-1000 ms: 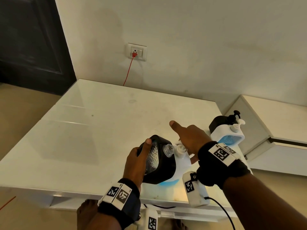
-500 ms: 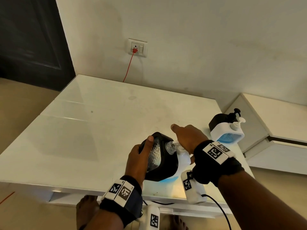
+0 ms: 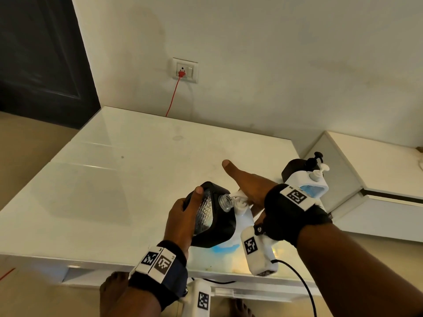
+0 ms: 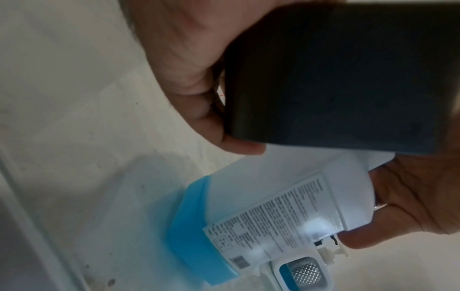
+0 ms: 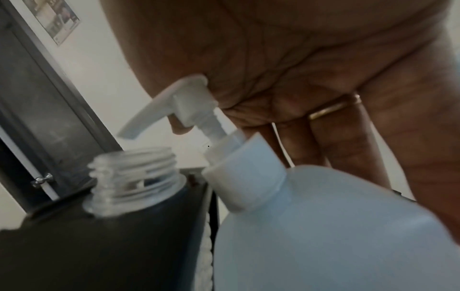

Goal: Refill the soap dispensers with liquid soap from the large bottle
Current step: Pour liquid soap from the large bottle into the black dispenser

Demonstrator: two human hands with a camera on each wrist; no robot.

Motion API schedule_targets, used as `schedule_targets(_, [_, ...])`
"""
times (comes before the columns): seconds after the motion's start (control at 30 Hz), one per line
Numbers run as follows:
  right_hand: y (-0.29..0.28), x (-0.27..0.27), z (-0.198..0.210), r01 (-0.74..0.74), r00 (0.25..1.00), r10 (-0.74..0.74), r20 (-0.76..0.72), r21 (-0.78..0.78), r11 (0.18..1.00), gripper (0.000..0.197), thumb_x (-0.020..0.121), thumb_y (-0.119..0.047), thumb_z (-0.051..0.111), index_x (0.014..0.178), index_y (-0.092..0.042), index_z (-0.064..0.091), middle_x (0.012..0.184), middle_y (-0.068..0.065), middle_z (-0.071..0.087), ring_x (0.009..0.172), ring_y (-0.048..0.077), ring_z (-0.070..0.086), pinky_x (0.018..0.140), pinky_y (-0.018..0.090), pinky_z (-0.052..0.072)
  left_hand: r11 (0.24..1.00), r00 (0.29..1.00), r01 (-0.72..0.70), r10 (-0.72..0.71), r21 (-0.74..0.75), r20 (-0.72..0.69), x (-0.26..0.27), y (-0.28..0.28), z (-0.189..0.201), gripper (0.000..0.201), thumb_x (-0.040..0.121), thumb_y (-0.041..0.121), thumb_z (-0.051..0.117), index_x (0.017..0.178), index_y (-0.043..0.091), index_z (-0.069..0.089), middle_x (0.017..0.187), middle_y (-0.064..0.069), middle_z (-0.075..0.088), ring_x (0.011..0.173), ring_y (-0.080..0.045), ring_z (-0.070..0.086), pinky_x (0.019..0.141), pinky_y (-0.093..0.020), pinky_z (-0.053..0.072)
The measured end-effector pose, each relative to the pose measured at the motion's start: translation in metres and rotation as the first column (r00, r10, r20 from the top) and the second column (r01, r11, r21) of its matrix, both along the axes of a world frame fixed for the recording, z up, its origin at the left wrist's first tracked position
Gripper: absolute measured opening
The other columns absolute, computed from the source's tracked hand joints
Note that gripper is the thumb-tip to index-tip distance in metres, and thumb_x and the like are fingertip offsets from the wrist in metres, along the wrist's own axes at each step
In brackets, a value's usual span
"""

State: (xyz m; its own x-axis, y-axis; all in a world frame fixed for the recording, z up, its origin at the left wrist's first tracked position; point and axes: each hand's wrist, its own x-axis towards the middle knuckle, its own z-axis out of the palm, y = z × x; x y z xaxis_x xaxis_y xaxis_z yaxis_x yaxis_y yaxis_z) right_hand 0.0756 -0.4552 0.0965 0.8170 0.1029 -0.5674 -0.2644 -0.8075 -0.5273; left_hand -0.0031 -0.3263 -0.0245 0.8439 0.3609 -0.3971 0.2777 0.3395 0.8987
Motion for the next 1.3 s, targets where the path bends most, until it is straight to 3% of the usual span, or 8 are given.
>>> schedule_targets(0.2, [0.001, -0.001, -0.007, 0.028, 0.998, -0.028, 0.051, -0.005, 1.000, 0.067, 0.099, -0.062, 0.034, 0.137, -0.010, 0.052, 0.130, 0.018, 0.059, 0.117, 0.036, 0.058, 0.107, 0.044, 0.043, 1.000, 1.000, -0.007, 0.007, 0.027, 0.002, 0.000, -0.001, 0.001, 0.085, 0.067, 0.087, 0.063, 0.113, 0.016, 0.068, 0.108, -0.006, 0.075, 0.102, -0.027, 0.071, 0.097, -0.050, 0.057])
schedule_targets(0.3, [-0.001, 0.000, -0.011, 0.032, 0.995, -0.025, 0.101, -0.070, 0.997, 0.046, 0.103, -0.045, 0.036, 0.117, -0.008, 0.060, 0.127, 0.018, 0.059, 0.114, 0.036, 0.058, 0.103, 0.041, 0.045, 0.999, 1.000, 0.004, -0.004, 0.047, -0.006, -0.001, -0.002, -0.003, 0.084, 0.063, 0.084, 0.059, 0.111, 0.015, 0.067, 0.107, -0.007, 0.074, 0.101, -0.027, 0.071, 0.097, -0.050, 0.057])
schedule_targets(0.37, [-0.001, 0.001, -0.013, 0.065, 0.988, -0.048, 0.147, -0.117, 0.991, 0.046, 0.100, -0.050, 0.038, 0.096, -0.010, 0.058, 0.120, 0.015, 0.063, 0.107, 0.033, 0.059, 0.100, 0.040, 0.044, 0.998, 1.000, 0.015, -0.015, 0.057, -0.010, -0.001, -0.003, -0.004, 0.089, 0.061, 0.088, 0.059, 0.111, 0.015, 0.067, 0.107, -0.008, 0.074, 0.101, -0.027, 0.071, 0.096, -0.050, 0.057])
schedule_targets(0.53, [-0.002, 0.001, -0.014, 0.109, 0.982, -0.078, 0.171, -0.176, 0.978, 0.054, 0.097, -0.058, 0.040, 0.114, -0.010, 0.058, 0.122, 0.012, 0.060, 0.105, 0.030, 0.057, 0.094, 0.038, 0.044, 0.999, 1.000, 0.015, -0.015, 0.033, -0.020, 0.000, -0.003, -0.007, 0.094, 0.060, 0.094, 0.065, 0.111, 0.015, 0.068, 0.106, -0.008, 0.076, 0.101, -0.029, 0.072, 0.096, -0.052, 0.058])
schedule_targets(0.63, [-0.003, 0.003, -0.010, 0.066, 0.992, -0.054, 0.116, -0.101, 0.993, 0.068, 0.091, -0.073, 0.036, 0.084, -0.010, 0.059, 0.098, 0.012, 0.065, 0.095, 0.031, 0.062, 0.097, 0.042, 0.047, 0.999, 1.000, 0.014, -0.013, 0.031, -0.011, 0.001, -0.003, -0.006, 0.090, 0.062, 0.090, 0.063, 0.112, 0.015, 0.069, 0.105, -0.007, 0.077, 0.100, -0.028, 0.073, 0.097, -0.053, 0.058])
schedule_targets(0.77, [-0.003, 0.003, -0.003, 0.029, 0.999, -0.029, 0.033, -0.009, 1.000, 0.081, 0.085, -0.084, 0.026, 0.079, -0.010, 0.057, 0.075, 0.010, 0.060, 0.076, 0.027, 0.058, 0.098, 0.044, 0.048, 1.000, 1.000, 0.007, -0.007, 0.010, -0.010, 0.001, -0.003, -0.003, 0.088, 0.058, 0.085, 0.061, 0.113, 0.016, 0.069, 0.105, -0.006, 0.077, 0.101, -0.028, 0.073, 0.098, -0.053, 0.057])
schedule_targets(1.07, [-0.005, 0.011, -0.024, 0.068, 0.988, -0.056, 0.145, -0.077, 0.995, 0.060, 0.097, -0.060, 0.038, 0.067, -0.010, 0.053, 0.072, 0.008, 0.056, 0.081, 0.029, 0.055, 0.091, 0.039, 0.043, 1.000, 1.000, 0.000, 0.000, 0.013, -0.021, -0.002, -0.005, -0.004, 0.097, 0.056, 0.097, 0.063, 0.111, 0.017, 0.069, 0.104, -0.006, 0.077, 0.100, -0.028, 0.073, 0.097, -0.054, 0.058])
schedule_targets(1.3, [-0.006, 0.012, -0.029, 0.050, 0.979, 0.003, 0.202, -0.256, 0.965, 0.051, 0.096, -0.052, 0.034, 0.124, -0.016, 0.056, 0.124, 0.008, 0.057, 0.096, 0.027, 0.049, 0.085, 0.035, 0.037, 1.000, 1.000, 0.003, -0.003, 0.025, -0.019, -0.002, -0.004, -0.009, 0.106, 0.046, 0.099, 0.060, 0.113, 0.018, 0.070, 0.105, -0.005, 0.077, 0.100, -0.028, 0.073, 0.097, -0.053, 0.058])
